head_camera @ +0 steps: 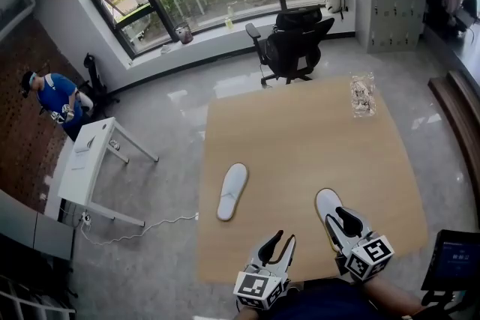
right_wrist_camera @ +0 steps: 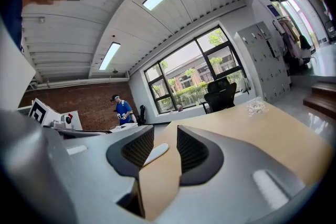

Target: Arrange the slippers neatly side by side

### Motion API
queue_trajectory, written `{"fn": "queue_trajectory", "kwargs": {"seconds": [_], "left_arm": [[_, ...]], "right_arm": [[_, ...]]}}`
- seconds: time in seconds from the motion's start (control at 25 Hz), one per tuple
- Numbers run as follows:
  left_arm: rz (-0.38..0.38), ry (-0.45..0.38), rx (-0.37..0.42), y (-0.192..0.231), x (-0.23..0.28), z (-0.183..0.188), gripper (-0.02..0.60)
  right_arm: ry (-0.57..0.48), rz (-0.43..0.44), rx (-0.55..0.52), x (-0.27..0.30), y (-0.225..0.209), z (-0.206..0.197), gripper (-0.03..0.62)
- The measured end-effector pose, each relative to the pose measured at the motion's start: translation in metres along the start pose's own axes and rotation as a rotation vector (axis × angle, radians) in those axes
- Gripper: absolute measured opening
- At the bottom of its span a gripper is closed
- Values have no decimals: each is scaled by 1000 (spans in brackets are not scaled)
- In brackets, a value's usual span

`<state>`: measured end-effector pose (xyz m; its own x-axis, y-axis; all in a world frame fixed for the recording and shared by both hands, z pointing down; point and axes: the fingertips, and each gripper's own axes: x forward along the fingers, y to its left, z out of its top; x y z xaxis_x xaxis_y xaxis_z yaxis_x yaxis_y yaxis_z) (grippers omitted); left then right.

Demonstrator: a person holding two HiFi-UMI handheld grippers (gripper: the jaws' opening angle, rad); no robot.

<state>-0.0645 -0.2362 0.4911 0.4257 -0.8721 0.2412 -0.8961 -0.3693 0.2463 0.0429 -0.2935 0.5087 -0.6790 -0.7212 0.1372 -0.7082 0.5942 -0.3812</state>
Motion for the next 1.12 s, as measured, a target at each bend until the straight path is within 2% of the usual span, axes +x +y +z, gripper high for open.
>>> {"fn": "queue_trajectory", "kwargs": {"seconds": [0.32, 0.56, 0.8, 1.12], "left_arm": [[7, 12, 6, 3, 17, 4, 123], [3, 37, -3, 19, 27, -19, 129], [13, 69, -21, 50, 34, -20, 129], [64, 131, 59, 110, 40, -34, 129]], "right_arm": [[23, 12, 13, 12, -14, 3, 144], [61, -2, 23, 21, -26, -4, 146], [71, -47, 23, 30, -31, -8, 146], [105, -132, 14, 33, -42, -33, 146]]}}
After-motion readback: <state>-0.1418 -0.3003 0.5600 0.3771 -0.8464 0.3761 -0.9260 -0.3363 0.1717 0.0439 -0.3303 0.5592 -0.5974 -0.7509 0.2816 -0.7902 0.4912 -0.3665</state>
